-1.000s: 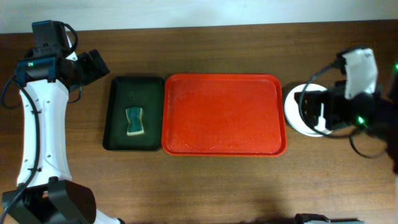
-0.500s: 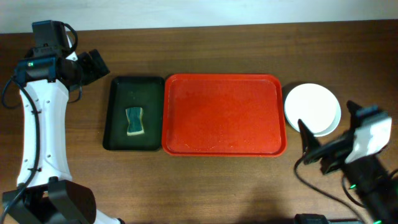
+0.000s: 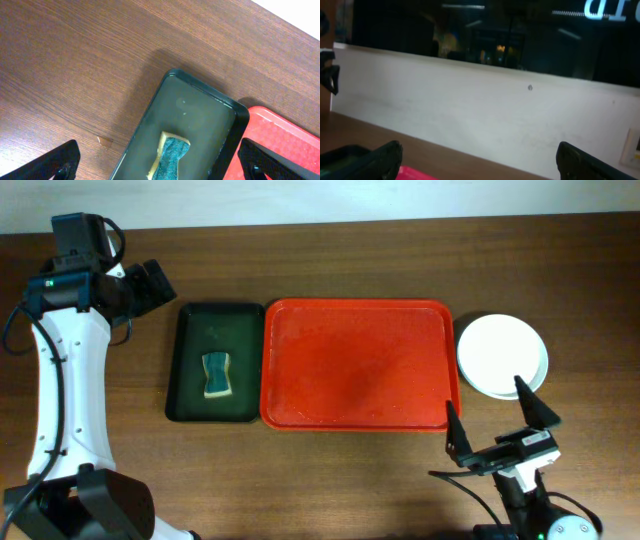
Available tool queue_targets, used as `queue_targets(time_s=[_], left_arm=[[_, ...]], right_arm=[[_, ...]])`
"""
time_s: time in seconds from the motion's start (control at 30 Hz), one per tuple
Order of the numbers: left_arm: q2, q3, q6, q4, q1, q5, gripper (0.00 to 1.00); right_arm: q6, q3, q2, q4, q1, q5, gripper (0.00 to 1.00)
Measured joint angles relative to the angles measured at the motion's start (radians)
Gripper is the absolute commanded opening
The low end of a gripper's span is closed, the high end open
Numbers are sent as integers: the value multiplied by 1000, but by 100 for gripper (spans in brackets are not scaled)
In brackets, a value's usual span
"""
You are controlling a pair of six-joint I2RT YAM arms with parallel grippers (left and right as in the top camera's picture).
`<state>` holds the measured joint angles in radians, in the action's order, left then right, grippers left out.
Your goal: Clean dirty plates on tray and stack at the side
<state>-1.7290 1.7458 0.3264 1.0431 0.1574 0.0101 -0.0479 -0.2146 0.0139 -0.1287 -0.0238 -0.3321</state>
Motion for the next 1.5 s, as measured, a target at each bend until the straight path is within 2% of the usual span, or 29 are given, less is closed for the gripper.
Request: queue_targets(time_s=[0.3, 0.4, 0.57, 1.5], left_arm=[[0, 0, 0, 0, 0, 0, 99], [0, 0, 0, 0, 0, 0, 99], [0, 0, 0, 0, 0, 0, 99], [0, 0, 3, 0, 0, 0, 99]], right_arm=[[46, 170, 0, -8, 78, 108, 99], [64, 198, 0, 59, 78, 115, 99], [75, 204, 0, 185, 79, 127, 99], [48, 204, 0, 187, 43, 158, 99]])
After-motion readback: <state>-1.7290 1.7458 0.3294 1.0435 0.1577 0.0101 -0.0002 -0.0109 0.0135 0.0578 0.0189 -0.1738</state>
